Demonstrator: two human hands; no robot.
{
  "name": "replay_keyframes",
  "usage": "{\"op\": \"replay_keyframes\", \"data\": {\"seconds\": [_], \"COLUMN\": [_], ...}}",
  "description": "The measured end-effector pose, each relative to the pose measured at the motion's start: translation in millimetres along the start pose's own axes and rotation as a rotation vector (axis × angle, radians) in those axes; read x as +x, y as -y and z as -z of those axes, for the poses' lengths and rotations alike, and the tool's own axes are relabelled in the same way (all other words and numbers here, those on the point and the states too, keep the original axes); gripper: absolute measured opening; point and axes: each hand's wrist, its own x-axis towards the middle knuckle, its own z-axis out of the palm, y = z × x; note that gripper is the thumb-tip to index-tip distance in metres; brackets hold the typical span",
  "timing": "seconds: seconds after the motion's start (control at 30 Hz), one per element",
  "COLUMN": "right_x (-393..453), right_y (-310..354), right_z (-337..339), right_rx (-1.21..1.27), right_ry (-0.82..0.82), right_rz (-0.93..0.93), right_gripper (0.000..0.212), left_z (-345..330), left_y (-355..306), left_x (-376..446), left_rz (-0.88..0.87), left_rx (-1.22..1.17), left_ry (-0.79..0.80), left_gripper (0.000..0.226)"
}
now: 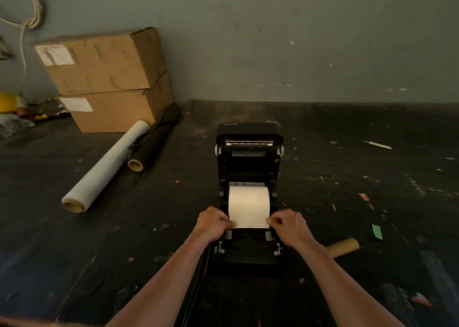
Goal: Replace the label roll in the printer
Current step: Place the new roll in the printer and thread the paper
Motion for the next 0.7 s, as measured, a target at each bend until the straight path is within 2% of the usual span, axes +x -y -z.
{"op": "replay_keyframes", "data": {"seconds": [0.3, 0.7], "right_x": [-3.6, 1.9], "right_y": [1.1, 7.5], "right_z": [1.5, 11.0], "right_rx": [-0.271, -0.248], "right_ry": [0.022, 0.124], "right_rz": [0.111, 0.084], "right_gripper": [0.024, 0.015], "left_z": [-4.7, -2.2], "left_y": [0.5, 2.7], "left_x": [-0.1, 3.5], "left_rz": [-0.047, -0.025], "left_rx": [0.118, 0.08], "left_ry": [-0.038, -0.007], "left_gripper": [0.015, 0.015]}}
